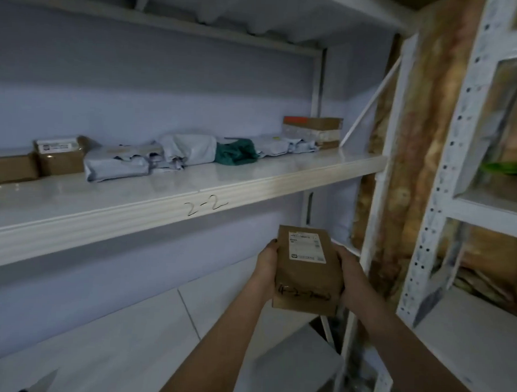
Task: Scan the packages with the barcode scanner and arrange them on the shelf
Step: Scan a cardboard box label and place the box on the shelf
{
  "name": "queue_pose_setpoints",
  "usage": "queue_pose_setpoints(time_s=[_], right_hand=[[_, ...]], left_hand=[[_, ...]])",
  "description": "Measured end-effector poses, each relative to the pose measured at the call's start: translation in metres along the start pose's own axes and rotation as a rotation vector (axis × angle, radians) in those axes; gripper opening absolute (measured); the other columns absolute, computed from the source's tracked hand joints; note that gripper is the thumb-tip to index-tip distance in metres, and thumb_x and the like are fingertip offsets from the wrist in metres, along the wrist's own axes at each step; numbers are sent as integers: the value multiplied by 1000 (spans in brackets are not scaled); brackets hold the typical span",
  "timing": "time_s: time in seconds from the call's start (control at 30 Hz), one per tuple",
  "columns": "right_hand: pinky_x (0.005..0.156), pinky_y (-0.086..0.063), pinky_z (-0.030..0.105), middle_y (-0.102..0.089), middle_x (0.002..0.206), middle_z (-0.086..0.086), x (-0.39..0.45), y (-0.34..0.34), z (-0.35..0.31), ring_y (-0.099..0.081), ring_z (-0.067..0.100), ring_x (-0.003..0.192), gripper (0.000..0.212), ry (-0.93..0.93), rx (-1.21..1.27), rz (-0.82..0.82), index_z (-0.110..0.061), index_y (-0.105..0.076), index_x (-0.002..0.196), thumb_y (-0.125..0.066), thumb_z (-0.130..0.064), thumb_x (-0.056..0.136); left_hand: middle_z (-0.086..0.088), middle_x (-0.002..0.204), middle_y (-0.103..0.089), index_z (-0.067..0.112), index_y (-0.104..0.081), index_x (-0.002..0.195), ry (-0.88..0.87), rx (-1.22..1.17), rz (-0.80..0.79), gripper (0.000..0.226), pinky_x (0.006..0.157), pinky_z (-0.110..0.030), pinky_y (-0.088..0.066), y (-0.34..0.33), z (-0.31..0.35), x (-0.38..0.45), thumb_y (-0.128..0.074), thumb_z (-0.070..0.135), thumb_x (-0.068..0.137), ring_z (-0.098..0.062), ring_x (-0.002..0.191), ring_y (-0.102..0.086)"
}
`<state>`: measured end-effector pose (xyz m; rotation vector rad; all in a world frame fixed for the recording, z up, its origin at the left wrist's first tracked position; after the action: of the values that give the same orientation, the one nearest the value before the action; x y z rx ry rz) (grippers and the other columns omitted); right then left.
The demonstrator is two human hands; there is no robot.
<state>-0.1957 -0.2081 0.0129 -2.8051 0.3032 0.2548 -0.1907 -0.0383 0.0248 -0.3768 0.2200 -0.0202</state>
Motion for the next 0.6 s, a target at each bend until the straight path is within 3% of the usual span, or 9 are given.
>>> queue_pose_setpoints(time_s=[0.13, 0.23, 0.33, 0.43, 0.6], right_hand=[[61, -58, 33, -77, 75, 8, 25, 61, -71, -71, 25, 64, 34, 85, 38, 26, -19, -77, 87, -53, -40, 98], [61, -55, 31, -76, 72, 6, 39, 94, -127, -70, 22, 56, 45, 164, 96, 41, -25, -80, 64, -54, -46, 94], [54, -54, 29, -76, 71, 4, 58, 111, -178, -70, 22, 60, 39, 231, 125, 92, -23, -74, 88, -48, -50, 97], [44, -50, 22, -72, 61, -2, 81, 112, -225, -65, 16, 53, 43, 315, 120, 155, -20, -68, 85, -40, -48, 100], [60, -50, 27, -72, 78, 2, 130, 85, -285, -66, 20, 70, 54, 401, 43, 152, -16, -69, 88, -34, -55, 98]], left_hand=[[-11, 92, -76, 14, -71, 103, -125, 71, -42, 34, 58, -28, -58, -90, 24, 11, -39, 26, 101, -24, 75, -72], [-12, 100, -75, 13, -70, 111, -231, 121, -86, 36, 75, -37, -61, -152, 53, 19, -39, 27, 99, -29, 90, -72], [-8, 91, -77, 14, -74, 105, -313, 138, -102, 39, 63, -30, -58, -193, 86, 32, -40, 32, 99, -23, 79, -74], [-10, 97, -76, 12, -74, 107, -384, 151, -114, 41, 75, -36, -60, -220, 119, 52, -39, 33, 97, -28, 91, -73], [-16, 108, -73, 8, -68, 118, -461, 109, -84, 44, 92, -51, -55, -246, 173, 106, -40, 31, 94, -37, 101, -69]])
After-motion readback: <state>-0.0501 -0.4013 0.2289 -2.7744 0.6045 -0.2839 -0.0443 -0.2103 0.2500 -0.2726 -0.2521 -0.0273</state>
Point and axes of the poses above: each hand's wrist, its own x-axis towards the middle knuckle, its own y-axis out of the back of the hand, z = x × y, the point moved 7 cm from there along x, towards the middle knuckle
